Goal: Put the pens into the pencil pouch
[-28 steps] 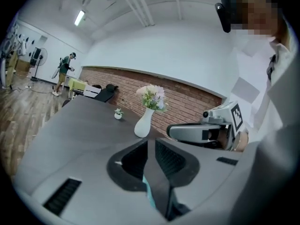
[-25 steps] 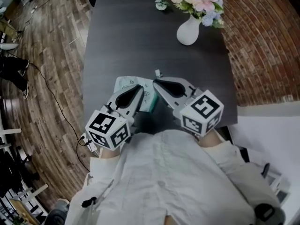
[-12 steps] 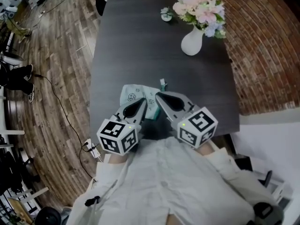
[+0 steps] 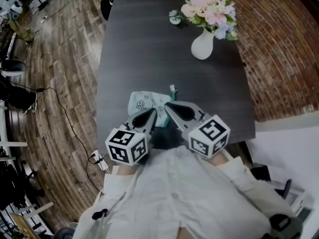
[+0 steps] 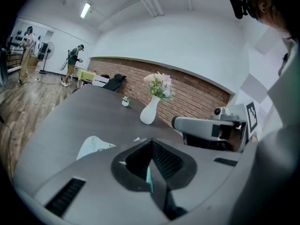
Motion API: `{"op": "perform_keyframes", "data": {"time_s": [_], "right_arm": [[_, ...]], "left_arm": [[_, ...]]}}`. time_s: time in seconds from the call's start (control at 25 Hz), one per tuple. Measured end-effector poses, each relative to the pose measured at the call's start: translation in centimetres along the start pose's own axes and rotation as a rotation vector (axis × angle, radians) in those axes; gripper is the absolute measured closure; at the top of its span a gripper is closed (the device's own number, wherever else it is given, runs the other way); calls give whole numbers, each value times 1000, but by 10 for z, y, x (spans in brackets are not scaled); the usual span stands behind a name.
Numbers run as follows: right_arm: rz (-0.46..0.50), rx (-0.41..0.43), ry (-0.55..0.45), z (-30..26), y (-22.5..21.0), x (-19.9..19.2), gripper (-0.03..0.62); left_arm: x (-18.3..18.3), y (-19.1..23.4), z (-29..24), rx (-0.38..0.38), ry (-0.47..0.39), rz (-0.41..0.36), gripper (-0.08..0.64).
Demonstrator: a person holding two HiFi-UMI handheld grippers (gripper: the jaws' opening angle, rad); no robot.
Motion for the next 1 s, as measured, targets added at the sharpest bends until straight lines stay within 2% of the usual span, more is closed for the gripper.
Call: {"op": "perform_keyframes", "data": {"time_s": [0.8, 1.0], "right_arm": [[-12, -30, 40, 6, -4, -11, 587], [-16, -14, 37, 5, -4, -11, 587]], "left_arm": [[-4, 3, -5, 57, 39, 23, 554], [-6, 1, -5, 33, 43, 30, 554]]}}
Point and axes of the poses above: the fingertips, and each gripper's own axes: z backward along the fingers, y to its left, x out of its top, the point moved 8 cm from there along z, backward along the fingers, and after that the axes turned 11 degrees about -x, right-handed, at the moved point
